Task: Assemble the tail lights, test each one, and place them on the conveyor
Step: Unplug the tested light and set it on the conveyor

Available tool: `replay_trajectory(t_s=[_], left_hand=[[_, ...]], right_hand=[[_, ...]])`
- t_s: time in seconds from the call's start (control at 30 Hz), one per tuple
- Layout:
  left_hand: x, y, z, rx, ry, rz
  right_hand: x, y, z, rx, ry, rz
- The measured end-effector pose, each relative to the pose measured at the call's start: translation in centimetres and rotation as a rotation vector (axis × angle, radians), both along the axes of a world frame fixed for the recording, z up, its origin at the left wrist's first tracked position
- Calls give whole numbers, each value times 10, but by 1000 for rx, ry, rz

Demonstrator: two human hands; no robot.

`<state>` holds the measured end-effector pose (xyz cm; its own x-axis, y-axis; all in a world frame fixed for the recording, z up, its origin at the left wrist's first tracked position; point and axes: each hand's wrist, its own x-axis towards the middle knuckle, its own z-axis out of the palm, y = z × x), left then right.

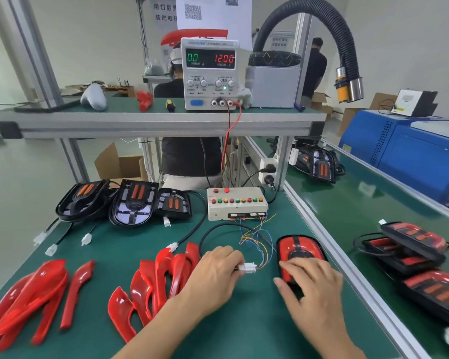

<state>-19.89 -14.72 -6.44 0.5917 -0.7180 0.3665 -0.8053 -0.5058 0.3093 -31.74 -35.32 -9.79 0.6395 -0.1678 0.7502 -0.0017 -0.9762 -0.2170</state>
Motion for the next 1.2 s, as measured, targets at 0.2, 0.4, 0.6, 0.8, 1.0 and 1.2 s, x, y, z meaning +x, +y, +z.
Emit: replay_trajectory(t_s=[0.2, 0.4, 0.6, 0.8, 1.0, 1.2], left_hand=[[2, 10, 5, 8, -45, -61], [7, 12, -3, 144, -73, -33], [19, 7, 0, 234, -84, -134], [20, 12, 4, -11, 56, -351], [26, 17, 8, -49, 77, -395], [35, 20, 9, -52, 47, -411]], right_hand=[[42, 21, 28, -238, 368, 252], [57, 22, 33, -267, 564, 346], [63, 11, 40, -254, 619, 434], [73, 2, 49, -140, 690, 576], [80, 0, 45, 68, 846, 577], [90, 2, 44, 84, 903, 591]])
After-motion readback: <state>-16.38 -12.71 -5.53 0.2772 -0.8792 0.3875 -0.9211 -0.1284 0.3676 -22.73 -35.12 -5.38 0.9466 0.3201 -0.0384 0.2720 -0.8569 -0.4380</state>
